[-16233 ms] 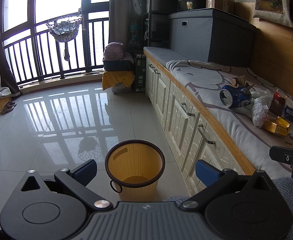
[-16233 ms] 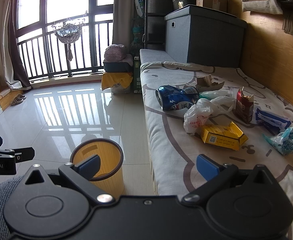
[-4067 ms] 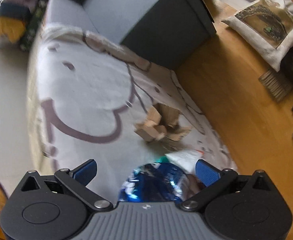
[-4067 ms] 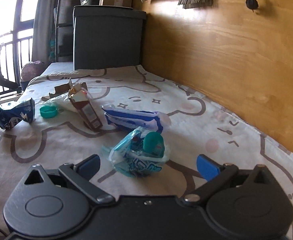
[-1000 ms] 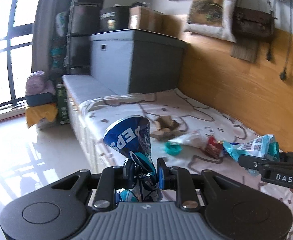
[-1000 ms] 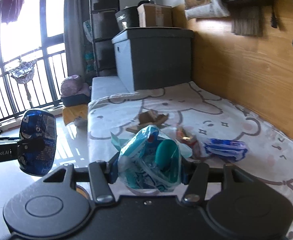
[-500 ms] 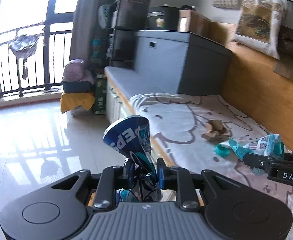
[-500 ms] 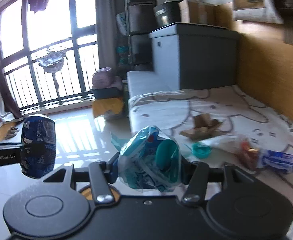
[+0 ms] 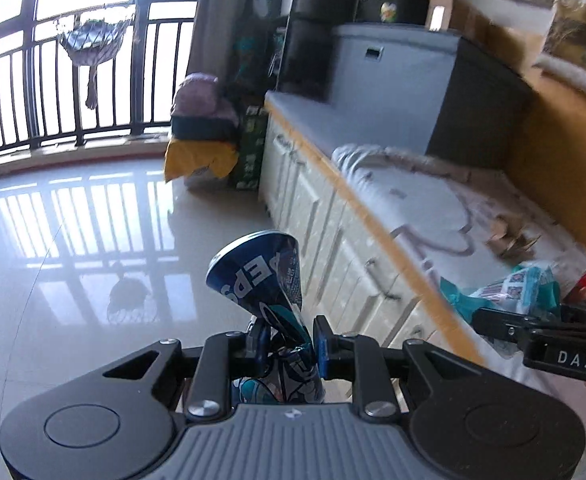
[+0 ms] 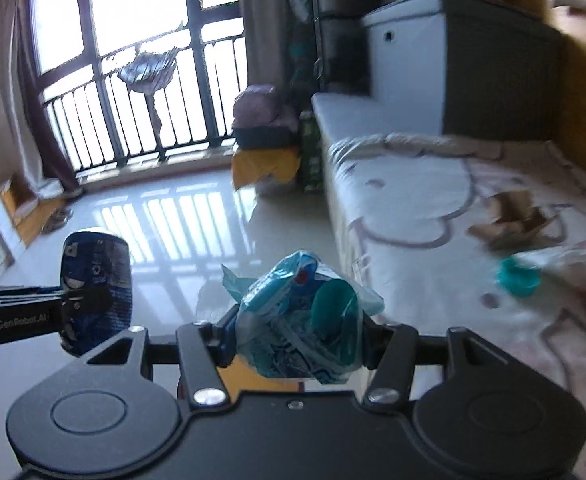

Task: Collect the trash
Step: 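Carry the Pepsi can and teal packet with both tools over the wastebasket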

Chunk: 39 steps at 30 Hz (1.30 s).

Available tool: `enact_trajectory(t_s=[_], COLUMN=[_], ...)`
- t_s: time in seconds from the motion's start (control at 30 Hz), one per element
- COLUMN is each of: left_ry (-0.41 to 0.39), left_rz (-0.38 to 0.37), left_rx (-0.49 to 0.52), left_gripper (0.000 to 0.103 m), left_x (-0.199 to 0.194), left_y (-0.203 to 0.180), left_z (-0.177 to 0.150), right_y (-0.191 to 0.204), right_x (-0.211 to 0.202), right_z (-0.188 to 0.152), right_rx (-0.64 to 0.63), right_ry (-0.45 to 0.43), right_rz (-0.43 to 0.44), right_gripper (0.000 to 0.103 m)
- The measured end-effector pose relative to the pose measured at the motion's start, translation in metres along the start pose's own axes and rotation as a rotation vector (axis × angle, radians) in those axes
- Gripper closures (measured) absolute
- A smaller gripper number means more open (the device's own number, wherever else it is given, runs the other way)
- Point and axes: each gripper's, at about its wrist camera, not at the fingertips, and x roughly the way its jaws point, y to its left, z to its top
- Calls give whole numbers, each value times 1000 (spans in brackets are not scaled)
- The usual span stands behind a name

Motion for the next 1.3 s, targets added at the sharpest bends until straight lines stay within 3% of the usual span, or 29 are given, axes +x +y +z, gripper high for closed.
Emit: enact_trajectory(t_s=[0.53,0.67,1.07,1.3], left_ry=[181,232,347,401], left_rz=[24,37,12,-24], left_rx=[-98,-111,-59,-51], left_gripper=[79,79,79,79], left_x=[121,155,239,275], left_y=[69,83,97,102], left_z=[-47,-56,-86,-99], right_y=[29,30,53,75], right_x=[176,221,311,336], right_z=[-53,-73,-118,-149], right_rx=[11,-10,-217,-401], right_ry=[260,359,533,595], right_rz=[84,104,200,245], right_gripper=[47,46,46,44])
